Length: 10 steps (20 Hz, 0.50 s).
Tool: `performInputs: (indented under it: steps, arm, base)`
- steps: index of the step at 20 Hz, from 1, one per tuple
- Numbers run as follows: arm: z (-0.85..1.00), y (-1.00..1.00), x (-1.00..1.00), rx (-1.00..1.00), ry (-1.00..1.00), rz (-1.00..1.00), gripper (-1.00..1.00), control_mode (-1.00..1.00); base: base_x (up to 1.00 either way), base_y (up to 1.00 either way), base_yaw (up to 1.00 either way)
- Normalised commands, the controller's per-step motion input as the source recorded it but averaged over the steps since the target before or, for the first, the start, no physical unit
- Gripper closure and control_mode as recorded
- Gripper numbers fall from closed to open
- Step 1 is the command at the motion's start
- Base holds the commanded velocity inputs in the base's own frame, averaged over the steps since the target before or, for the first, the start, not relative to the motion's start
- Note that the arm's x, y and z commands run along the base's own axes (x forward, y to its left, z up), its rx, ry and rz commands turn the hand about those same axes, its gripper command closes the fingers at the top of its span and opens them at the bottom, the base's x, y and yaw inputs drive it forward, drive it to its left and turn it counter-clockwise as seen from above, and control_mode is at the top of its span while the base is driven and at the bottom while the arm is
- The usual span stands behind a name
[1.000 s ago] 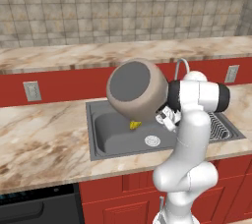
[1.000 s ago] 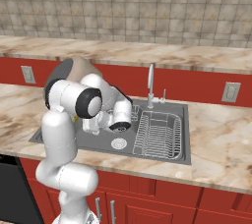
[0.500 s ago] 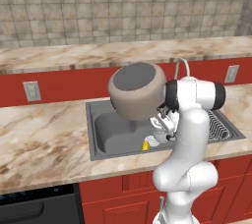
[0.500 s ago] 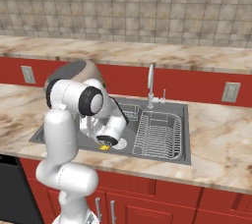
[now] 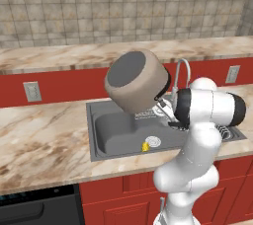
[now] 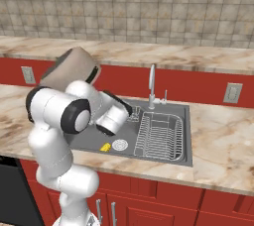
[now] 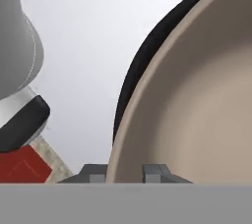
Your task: Dump the corn from the pot into the sink. Then turn on the water and wash the corn. Then turn off the water and put the corn back in the pot.
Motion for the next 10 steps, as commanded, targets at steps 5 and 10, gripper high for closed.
performInputs:
  steps: [5, 10]
  arm:
    - [0.33, 0.03, -0.3, -0.52, -0.27, 0.06, 1.0, -1.0]
    - [0.12, 0.09, -0.26, -0.6, -0.18, 0.03, 1.0, -1.0]
  base:
    - [0.0, 0.0, 0.0]
    - [0.0, 0.0, 0.0]
